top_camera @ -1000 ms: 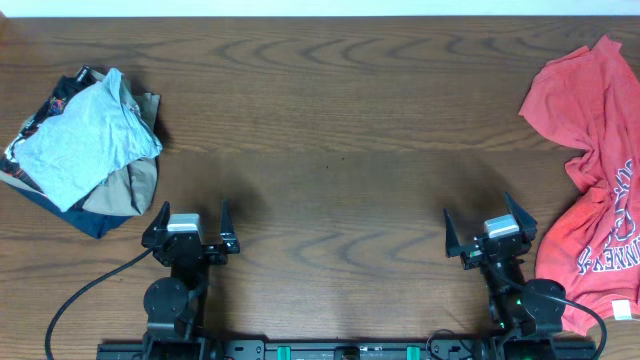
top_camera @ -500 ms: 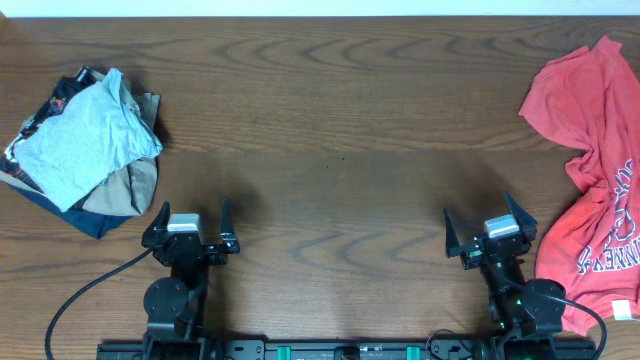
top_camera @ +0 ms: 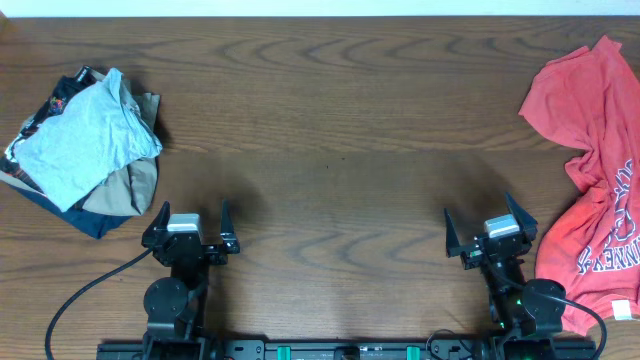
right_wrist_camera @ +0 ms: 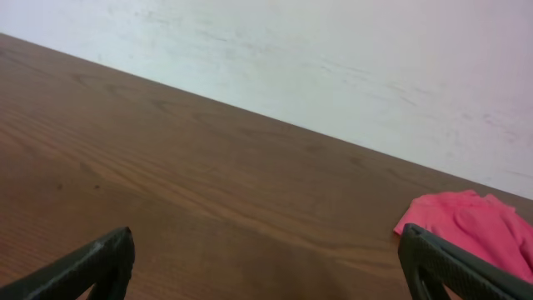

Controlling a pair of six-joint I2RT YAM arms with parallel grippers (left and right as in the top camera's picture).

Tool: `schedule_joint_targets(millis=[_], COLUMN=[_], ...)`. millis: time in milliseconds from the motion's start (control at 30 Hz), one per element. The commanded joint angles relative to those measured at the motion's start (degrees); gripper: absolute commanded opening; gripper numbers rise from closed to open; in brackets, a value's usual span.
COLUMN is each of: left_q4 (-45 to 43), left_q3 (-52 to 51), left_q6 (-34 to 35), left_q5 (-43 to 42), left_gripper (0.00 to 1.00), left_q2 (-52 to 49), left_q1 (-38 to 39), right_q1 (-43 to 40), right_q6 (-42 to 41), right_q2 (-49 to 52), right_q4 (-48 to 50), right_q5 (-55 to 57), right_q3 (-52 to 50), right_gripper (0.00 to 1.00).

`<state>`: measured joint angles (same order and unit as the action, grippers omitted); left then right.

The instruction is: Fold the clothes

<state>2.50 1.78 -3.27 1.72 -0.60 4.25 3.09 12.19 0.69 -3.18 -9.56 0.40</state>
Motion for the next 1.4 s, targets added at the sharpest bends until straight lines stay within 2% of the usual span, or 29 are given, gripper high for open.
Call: schedule_joint_targets(millis=[0, 767, 933, 1167, 1367], left_q4=[1.46, 1.44, 1.55, 2.38, 5.03], left_q3=[-1.55, -1.55, -1.44, 1.81, 9.27], left_q6=[-0.79, -0.72, 2.93, 4.09, 13.53], left_q5=[0.26, 0.24, 0.22, -3.23, -6.38], left_gripper=[0.98, 0.98, 0.98, 0.98, 0.97], left_q2=[0.39, 0.37, 0.17, -5.84, -18.67], left_q1=[0.17, 0.17, 0.17, 0.17, 0.17], right_q1=[1.05, 1.05, 1.05, 1.05, 1.05], right_q6=[0.52, -0.24, -2.14, -4.63, -7.43], right_q2=[-0.04, 0.26, 2.21, 10.23, 24.17], right_q4=[-0.26, -0.42, -2.27, -9.79, -21.73], right_q5=[0.35, 1.53, 4.87, 8.33, 9.86], right_q3=[-0.09, -0.07, 0.96, 8.48, 20.83], right_gripper=[0.99, 0.99, 0.99, 0.99, 0.99])
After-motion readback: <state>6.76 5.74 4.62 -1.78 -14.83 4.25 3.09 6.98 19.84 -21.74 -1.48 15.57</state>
